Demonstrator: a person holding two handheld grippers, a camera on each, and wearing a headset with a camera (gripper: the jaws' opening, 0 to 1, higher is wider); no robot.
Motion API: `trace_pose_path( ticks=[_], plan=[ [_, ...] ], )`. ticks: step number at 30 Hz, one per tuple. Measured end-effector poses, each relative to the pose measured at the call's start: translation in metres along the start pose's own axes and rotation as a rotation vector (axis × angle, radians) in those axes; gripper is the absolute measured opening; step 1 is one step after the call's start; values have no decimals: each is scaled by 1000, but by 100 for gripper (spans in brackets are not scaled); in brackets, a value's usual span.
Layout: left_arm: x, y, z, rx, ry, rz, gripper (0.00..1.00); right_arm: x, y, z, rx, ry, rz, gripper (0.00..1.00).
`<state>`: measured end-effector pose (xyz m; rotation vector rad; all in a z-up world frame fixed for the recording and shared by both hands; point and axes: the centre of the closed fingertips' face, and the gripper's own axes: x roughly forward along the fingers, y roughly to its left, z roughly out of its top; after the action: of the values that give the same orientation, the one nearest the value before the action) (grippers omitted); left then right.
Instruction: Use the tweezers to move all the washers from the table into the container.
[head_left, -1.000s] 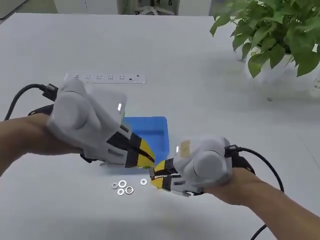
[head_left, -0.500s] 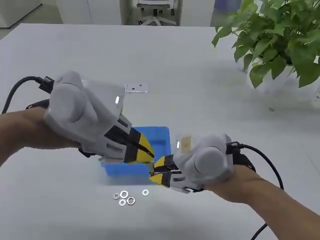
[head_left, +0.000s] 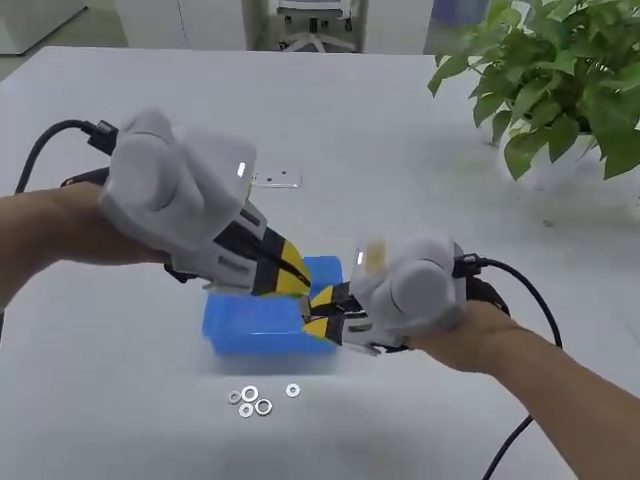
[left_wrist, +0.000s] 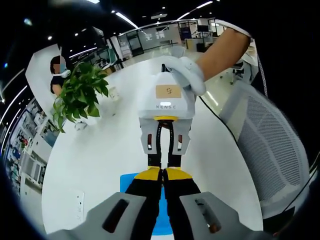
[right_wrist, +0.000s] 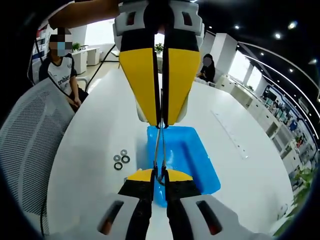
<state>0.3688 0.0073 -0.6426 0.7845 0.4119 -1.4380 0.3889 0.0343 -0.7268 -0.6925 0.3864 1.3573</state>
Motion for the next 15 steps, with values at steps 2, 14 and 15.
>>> trace_pose_path(
  ticks=[2,14,15],
  plan=[
    [0,5,-2,2,5,2,5,2,-4,0,3,-3,-2,9],
    [12,23,-19,-18,21,-11,5,18,-18,-12,27,11,8,9],
    [14,23,-20,-21,21,-13,5,19,-19,-14,34,13,10,9]
  ],
)
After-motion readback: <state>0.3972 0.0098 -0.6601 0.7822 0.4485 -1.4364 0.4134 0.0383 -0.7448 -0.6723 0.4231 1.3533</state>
